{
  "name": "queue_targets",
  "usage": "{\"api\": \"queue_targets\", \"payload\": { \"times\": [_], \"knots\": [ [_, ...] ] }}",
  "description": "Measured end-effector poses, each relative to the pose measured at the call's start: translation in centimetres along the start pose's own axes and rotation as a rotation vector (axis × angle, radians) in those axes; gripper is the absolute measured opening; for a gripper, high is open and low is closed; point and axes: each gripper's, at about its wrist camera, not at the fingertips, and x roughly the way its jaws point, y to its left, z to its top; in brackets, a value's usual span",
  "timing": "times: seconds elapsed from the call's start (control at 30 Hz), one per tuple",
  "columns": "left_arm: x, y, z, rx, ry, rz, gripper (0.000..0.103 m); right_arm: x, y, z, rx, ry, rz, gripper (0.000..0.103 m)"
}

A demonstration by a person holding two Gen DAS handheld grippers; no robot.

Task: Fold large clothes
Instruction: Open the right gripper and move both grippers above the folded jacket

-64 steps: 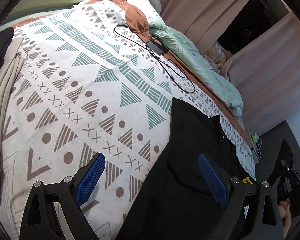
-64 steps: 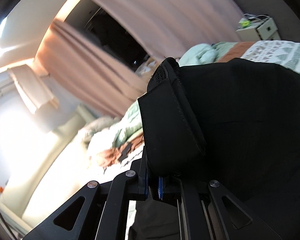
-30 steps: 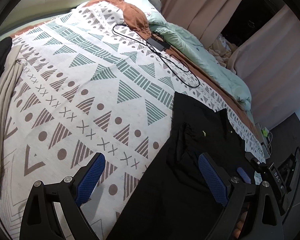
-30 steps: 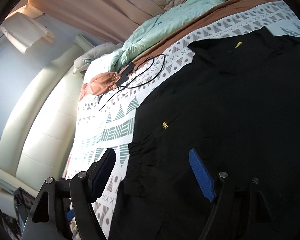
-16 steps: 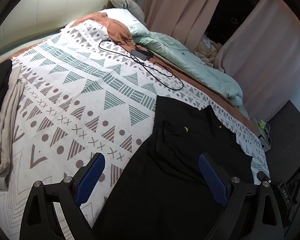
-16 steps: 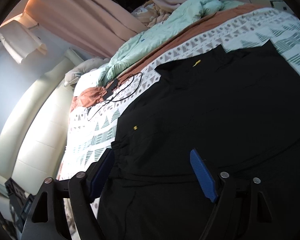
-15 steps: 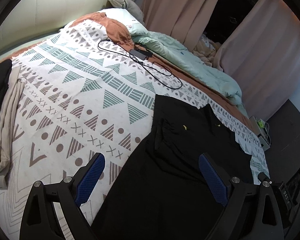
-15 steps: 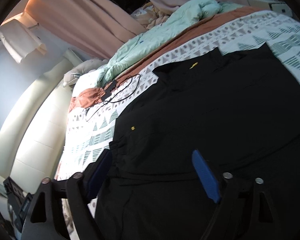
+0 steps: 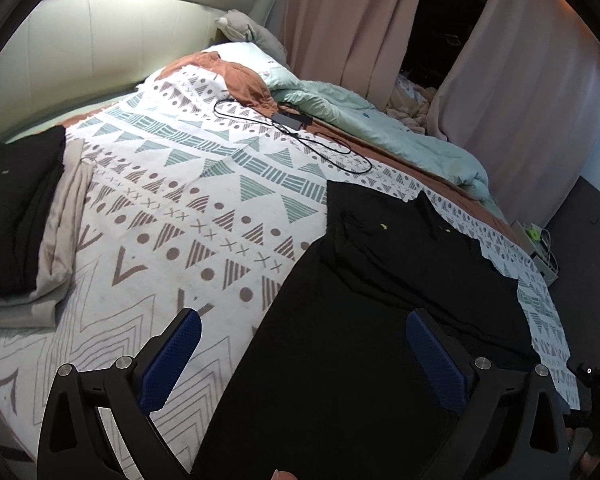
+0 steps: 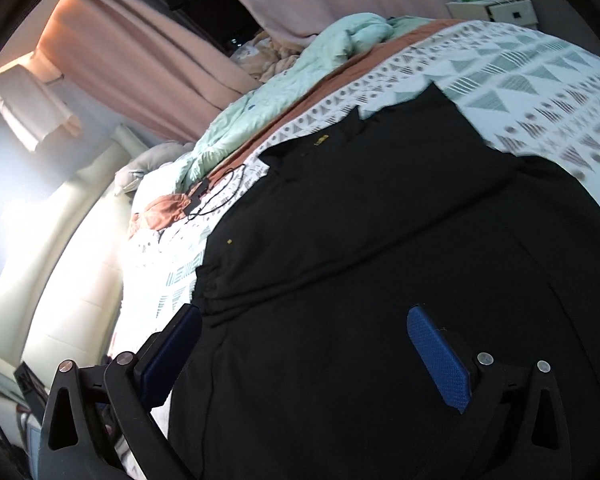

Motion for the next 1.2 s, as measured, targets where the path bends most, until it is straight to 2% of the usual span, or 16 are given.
{"api": "queue_targets", "payload": {
  "times": [0.2,0.43,0.63,0.73,0.87,1.07,1.2],
  "knots": [
    [-2.5,1.8,-2.4,-0.055,-0.009,0.012,0.102,-2.8,-1.8,-2.8,0.034,-0.025,-0.01,0.103],
    [-5.2,1.1,-6.3,0.008,0.008,0.005,0.102,-5.8,-3.6,-5.6,0.073,-0.037,-0.008,0.103],
    [-7.7,2.3,-8.8,-0.087,0.007,-0.069,0.102,-9.2,-5.4,-8.4,0.13,-0.073,0.007,0.103],
    [-9.0,2.4,-10.0,-0.094,-0.003,-0.082,0.102,-10.5,-6.1,-9.8,0.154,-0.091,0.01,0.103],
    [-10.2,3.0,-11.5,-0.147,0.026,-0.123,0.102,-12.5,-7.6,-11.8,0.225,-0.11,0.059,0.103],
    [-12.1,4.5,-13.8,-0.265,0.073,-0.253,0.101,-16.0,-9.0,-14.5,0.274,-0.143,0.127,0.103],
    [-13.0,4.6,-14.3,-0.267,0.087,-0.261,0.099,-17.8,-10.6,-15.5,0.289,-0.151,0.119,0.103]
  ]
}}
